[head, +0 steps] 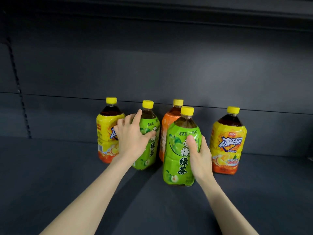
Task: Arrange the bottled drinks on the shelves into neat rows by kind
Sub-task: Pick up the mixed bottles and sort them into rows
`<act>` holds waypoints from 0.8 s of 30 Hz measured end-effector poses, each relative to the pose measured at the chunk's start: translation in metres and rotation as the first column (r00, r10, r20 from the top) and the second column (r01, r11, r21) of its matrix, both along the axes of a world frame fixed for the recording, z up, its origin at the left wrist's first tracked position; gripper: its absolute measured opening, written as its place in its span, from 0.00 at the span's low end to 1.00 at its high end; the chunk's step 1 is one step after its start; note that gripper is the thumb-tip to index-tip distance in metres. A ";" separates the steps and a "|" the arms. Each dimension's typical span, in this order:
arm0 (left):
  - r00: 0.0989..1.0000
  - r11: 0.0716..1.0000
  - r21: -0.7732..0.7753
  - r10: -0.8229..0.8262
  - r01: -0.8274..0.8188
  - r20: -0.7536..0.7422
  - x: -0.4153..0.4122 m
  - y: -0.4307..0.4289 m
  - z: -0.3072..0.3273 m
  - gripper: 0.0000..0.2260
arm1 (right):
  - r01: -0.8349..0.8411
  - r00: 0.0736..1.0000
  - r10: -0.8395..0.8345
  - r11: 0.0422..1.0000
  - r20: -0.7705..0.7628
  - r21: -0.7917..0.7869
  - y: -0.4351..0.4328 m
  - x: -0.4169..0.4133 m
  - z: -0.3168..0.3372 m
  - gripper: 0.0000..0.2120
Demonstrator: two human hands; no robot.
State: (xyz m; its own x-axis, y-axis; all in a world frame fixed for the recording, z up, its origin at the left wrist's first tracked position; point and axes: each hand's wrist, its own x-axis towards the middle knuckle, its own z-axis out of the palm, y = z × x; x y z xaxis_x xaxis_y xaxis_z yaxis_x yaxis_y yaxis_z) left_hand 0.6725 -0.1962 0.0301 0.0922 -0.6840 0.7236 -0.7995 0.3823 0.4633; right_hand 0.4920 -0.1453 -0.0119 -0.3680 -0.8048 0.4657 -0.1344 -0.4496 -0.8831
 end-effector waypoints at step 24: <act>0.564 0.819 0.017 -0.380 0.573 -0.733 -0.021 0.100 -0.029 0.20 | 0.036 0.990 -0.056 0.988 0.128 0.151 0.078 0.000 0.019 0.51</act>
